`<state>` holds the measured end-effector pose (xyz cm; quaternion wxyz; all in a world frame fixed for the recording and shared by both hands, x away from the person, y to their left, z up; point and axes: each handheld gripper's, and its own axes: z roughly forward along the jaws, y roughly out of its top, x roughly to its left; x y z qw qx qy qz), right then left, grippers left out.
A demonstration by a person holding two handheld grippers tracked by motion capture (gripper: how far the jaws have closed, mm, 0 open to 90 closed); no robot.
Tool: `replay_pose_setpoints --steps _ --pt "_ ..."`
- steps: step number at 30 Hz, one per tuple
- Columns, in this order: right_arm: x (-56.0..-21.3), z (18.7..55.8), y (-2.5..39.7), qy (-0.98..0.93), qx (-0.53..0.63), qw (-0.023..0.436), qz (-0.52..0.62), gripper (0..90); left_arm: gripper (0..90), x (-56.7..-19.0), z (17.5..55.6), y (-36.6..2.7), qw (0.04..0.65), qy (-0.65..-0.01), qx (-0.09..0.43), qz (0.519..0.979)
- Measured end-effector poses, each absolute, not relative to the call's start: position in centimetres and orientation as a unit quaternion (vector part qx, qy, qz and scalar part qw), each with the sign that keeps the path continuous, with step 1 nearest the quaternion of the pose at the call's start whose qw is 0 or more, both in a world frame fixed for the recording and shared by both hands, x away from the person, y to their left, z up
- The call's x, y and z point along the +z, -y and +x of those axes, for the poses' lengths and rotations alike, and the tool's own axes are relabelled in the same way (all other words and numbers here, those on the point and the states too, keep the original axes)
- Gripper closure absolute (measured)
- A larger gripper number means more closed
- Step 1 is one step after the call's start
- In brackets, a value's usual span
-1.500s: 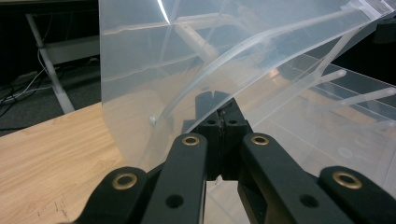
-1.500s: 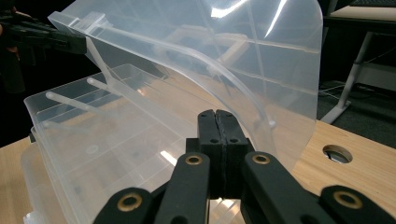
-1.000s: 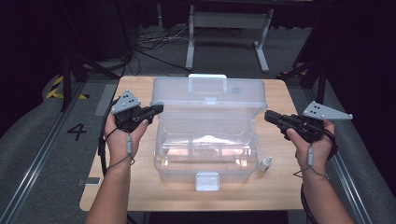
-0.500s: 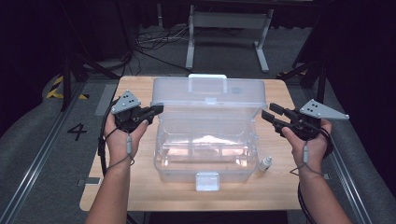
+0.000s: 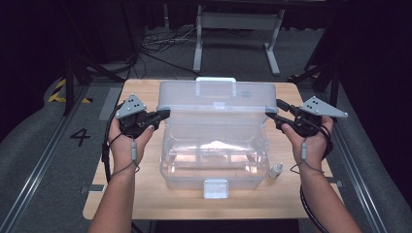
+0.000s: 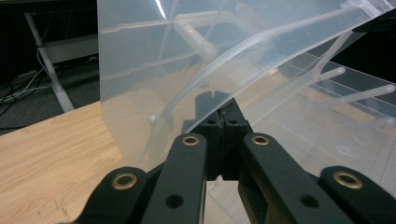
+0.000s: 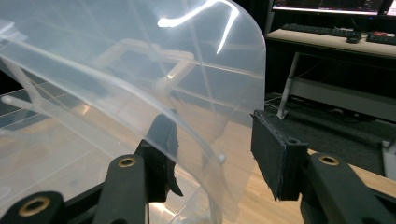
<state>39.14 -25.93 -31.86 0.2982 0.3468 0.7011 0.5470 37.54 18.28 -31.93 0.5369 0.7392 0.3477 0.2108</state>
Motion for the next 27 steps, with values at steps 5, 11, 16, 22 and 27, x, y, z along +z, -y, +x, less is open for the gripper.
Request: replay_pose_setpoints --steps 5,11,16,22,27 --pt "-31.9 39.5 25.5 -0.695 0.545 0.313 0.348 54.4 90.0 -31.9 37.5 -18.3 0.538 -0.348 0.209 0.739" --pt "-31.8 39.4 25.2 -0.693 0.540 0.329 0.346 59.5 89.7 -32.0 37.5 -18.3 0.537 -0.348 0.208 0.739" --pt "-31.8 39.3 25.2 -0.688 0.542 0.338 0.346 61.5 88.2 -32.1 37.3 -18.4 0.534 -0.350 0.207 0.741" --pt "-31.9 39.5 25.0 -0.675 0.546 0.357 0.345 65.2 86.9 -31.9 36.1 -19.2 0.537 -0.347 0.201 0.743" --pt "-31.8 39.6 25.1 -0.673 0.544 0.362 0.347 68.0 86.5 -32.6 35.1 -19.8 0.531 -0.348 0.192 0.748"
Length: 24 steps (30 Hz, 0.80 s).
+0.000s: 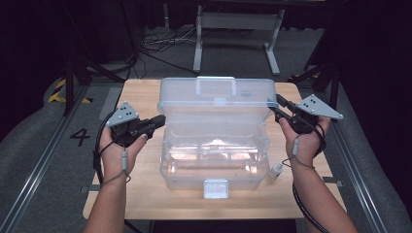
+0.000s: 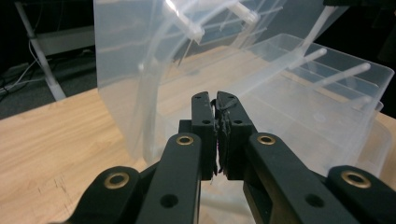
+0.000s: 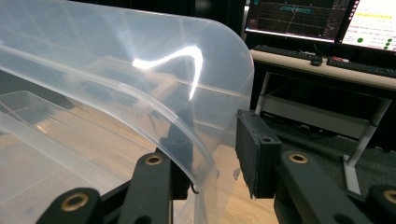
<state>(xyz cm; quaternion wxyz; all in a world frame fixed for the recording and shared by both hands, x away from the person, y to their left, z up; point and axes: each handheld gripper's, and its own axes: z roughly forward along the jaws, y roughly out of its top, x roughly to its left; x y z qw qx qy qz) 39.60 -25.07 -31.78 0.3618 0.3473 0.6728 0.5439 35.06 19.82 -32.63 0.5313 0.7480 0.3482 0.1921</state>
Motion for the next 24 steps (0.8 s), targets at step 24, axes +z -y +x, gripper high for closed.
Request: replay_pose_setpoints --steps 24 --pt "-31.2 42.1 24.9 -0.664 0.541 0.347 0.383 74.0 86.3 -38.3 29.8 -19.3 0.500 -0.307 0.166 0.793"
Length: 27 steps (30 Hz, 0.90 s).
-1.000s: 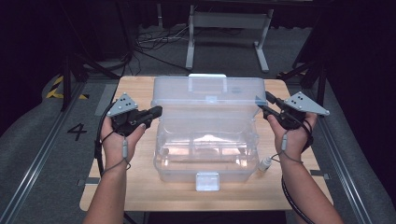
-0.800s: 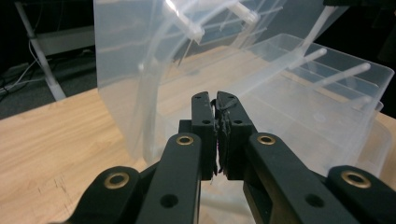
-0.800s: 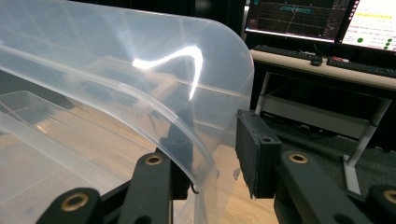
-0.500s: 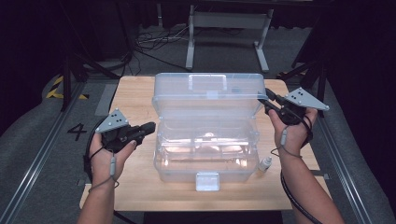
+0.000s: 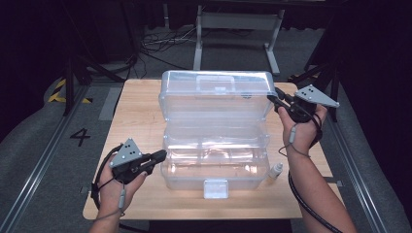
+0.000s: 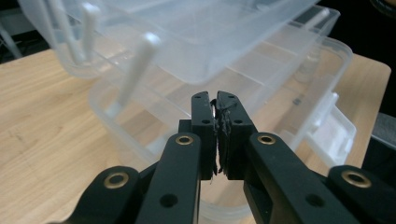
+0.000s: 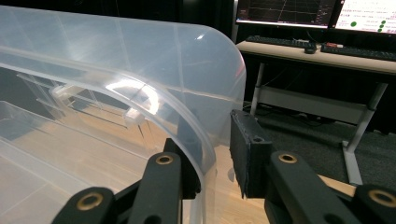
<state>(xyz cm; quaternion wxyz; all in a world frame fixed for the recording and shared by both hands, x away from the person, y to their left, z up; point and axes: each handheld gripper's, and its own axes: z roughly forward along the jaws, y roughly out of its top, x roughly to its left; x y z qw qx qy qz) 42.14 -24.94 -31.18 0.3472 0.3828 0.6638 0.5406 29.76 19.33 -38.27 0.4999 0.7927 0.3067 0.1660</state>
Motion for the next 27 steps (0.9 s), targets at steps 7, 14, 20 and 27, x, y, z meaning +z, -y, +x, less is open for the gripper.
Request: replay_pose_setpoints --steps 7,14,20,27 --pt "-31.1 42.7 25.0 -0.662 0.544 0.342 0.386 74.1 86.2 -39.6 29.6 -19.5 0.502 -0.292 0.142 0.802" --pt "-31.1 43.3 24.9 -0.660 0.545 0.341 0.389 74.2 86.1 -40.8 29.4 -19.8 0.498 -0.280 0.130 0.810" --pt "-31.0 43.9 24.8 -0.659 0.542 0.346 0.389 74.7 86.2 -41.6 29.3 -19.6 0.502 -0.275 0.113 0.812" --pt "-30.9 44.5 24.7 -0.662 0.536 0.351 0.388 75.5 86.3 -42.3 29.4 -19.7 0.517 -0.275 0.101 0.804"
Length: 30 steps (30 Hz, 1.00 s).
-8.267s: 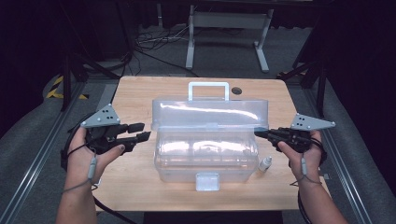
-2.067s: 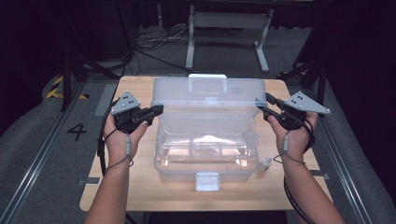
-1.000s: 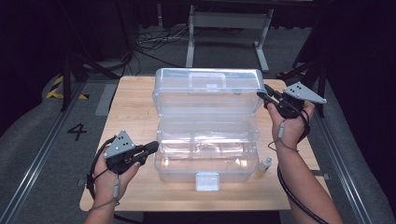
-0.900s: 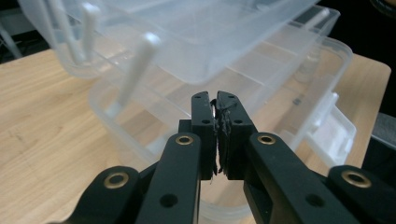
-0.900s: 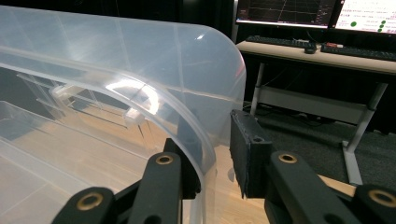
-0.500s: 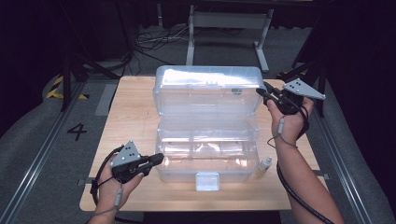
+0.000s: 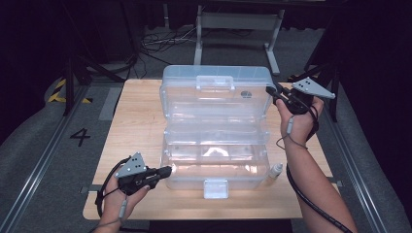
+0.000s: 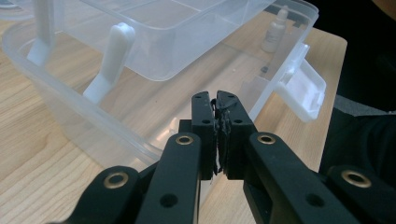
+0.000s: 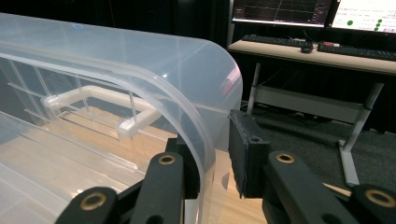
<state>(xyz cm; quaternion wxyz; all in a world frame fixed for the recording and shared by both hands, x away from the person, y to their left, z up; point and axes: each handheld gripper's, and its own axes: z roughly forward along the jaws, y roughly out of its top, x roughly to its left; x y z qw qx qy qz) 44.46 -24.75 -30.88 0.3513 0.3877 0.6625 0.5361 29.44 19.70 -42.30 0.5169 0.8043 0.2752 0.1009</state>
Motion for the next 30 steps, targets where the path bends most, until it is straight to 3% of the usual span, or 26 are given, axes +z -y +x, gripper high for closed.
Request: replay_pose_setpoints --steps 30 --pt "-30.8 47.1 24.6 -0.665 0.528 0.348 0.398 77.3 89.9 -43.6 29.7 -19.7 0.544 -0.260 0.117 0.789"
